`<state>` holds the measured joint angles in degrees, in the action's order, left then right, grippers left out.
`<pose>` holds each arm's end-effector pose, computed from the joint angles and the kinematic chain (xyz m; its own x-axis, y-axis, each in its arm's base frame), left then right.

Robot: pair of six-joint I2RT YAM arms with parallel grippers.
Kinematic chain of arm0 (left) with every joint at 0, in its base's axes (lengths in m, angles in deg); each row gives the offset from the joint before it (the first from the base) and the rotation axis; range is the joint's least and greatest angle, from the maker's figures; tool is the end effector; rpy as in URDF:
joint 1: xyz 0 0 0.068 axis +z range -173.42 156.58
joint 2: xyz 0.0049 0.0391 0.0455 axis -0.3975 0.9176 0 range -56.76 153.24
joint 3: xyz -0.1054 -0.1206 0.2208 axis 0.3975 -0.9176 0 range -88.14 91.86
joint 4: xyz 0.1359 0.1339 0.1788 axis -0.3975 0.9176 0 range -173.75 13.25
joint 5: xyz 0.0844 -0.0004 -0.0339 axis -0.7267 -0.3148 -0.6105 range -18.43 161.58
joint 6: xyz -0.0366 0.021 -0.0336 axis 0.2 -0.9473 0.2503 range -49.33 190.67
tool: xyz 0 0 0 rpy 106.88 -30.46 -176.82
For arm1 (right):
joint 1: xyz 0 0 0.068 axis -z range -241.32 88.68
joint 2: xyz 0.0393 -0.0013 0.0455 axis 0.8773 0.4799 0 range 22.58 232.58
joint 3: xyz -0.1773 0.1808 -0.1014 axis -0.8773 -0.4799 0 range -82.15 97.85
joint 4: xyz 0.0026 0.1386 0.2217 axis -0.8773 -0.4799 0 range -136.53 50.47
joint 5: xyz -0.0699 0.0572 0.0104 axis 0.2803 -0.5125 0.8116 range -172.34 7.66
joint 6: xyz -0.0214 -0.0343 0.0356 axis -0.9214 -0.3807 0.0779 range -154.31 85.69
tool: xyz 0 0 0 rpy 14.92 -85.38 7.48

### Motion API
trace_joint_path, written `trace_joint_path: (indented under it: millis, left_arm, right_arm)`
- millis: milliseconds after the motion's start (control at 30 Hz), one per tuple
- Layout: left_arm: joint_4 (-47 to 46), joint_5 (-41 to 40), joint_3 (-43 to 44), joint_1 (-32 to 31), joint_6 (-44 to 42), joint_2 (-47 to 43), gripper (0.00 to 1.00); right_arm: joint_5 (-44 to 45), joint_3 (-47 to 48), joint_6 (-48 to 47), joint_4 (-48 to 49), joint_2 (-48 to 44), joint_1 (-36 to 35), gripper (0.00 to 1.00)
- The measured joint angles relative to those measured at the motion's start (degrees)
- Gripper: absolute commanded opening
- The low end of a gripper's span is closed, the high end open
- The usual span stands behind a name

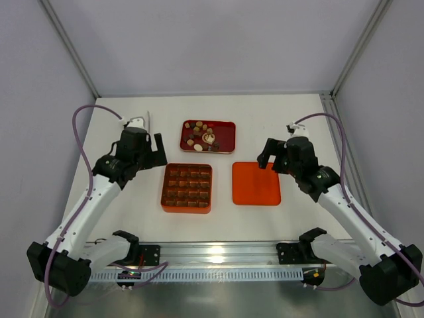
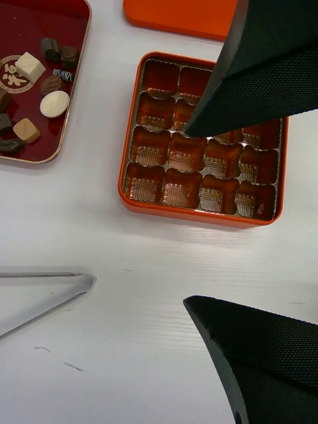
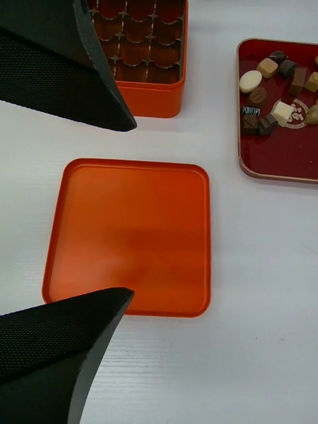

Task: Pack the chocolate

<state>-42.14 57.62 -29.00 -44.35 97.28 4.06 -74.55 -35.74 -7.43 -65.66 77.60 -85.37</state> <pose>0.2059 -0.0694 0.3223 -0.6545 -0.2151 -0.7248 -0.1235 0.9762 -0.1782 0.1934 0.0810 0.2901 -0.6008 0.2224 -0.7679 -0.0342 0.9525 0.3026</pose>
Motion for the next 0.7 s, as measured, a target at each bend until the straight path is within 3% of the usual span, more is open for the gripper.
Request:
trace_joint_path:
  millis: [433,567,700]
  left_arm:
    - [1.20,-4.72,6.29,1.70,-0.39,5.31,1.00]
    - [-1.05,-3.67,7.74,6.93,-1.40,11.17,1.00]
    - [-3.32,2.64,9.25,15.04,-1.51,21.05,1.00]
  right_arm:
    - [-0.55,1.07,-1.64,-0.04,0.00,0.00,1.00]
    - [-2.03,2.23,-1.77,-0.09,1.03,0.00,1.00]
    - [-3.48,2.86,-1.97,-0.04,2.14,0.00,1.00]
